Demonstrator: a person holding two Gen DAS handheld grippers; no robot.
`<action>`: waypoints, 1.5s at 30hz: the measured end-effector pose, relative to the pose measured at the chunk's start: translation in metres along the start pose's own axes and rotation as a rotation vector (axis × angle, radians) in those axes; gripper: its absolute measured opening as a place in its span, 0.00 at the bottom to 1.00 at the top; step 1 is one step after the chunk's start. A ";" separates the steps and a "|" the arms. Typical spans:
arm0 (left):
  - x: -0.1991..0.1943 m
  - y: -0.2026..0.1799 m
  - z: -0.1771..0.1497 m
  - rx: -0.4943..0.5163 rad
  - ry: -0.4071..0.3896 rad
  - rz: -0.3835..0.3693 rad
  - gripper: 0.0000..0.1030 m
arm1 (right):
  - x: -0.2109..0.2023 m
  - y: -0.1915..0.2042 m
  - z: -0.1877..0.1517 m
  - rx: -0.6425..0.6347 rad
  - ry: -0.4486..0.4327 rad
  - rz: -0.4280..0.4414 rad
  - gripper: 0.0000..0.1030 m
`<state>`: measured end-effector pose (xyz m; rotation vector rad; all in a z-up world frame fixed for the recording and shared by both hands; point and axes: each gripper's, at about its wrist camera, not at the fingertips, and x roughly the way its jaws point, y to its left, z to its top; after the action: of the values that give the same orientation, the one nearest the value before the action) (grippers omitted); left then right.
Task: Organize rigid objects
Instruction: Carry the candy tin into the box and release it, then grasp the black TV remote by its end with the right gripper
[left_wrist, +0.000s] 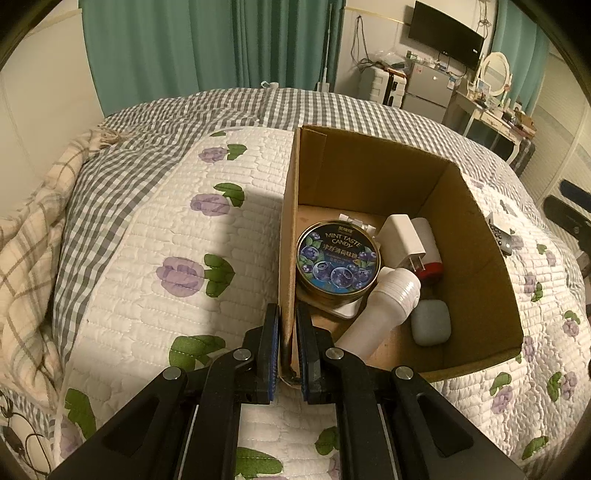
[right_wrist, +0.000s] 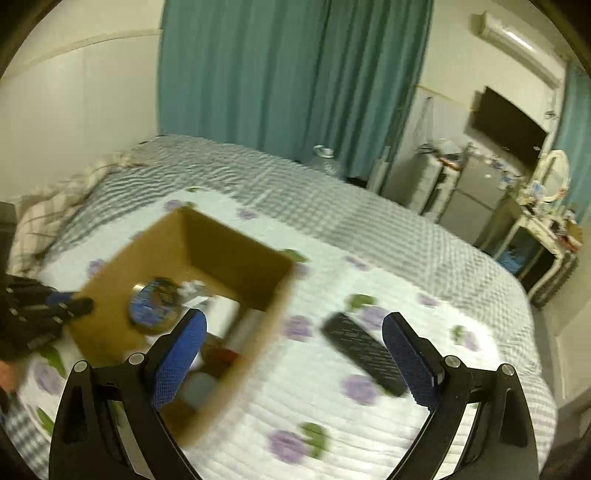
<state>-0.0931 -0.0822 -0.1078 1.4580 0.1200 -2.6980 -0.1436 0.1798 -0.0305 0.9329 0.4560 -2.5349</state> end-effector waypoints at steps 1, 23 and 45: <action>0.000 0.000 0.000 0.001 0.001 0.003 0.08 | -0.001 -0.010 -0.003 0.003 0.004 -0.017 0.94; 0.000 -0.002 0.000 -0.017 0.007 0.029 0.08 | 0.133 -0.059 -0.075 -0.198 0.204 -0.149 0.77; 0.001 -0.005 0.001 -0.010 0.012 0.036 0.08 | 0.157 -0.058 -0.076 -0.120 0.277 -0.078 0.32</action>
<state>-0.0946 -0.0777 -0.1079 1.4592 0.1067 -2.6569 -0.2395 0.2233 -0.1818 1.2476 0.7317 -2.4219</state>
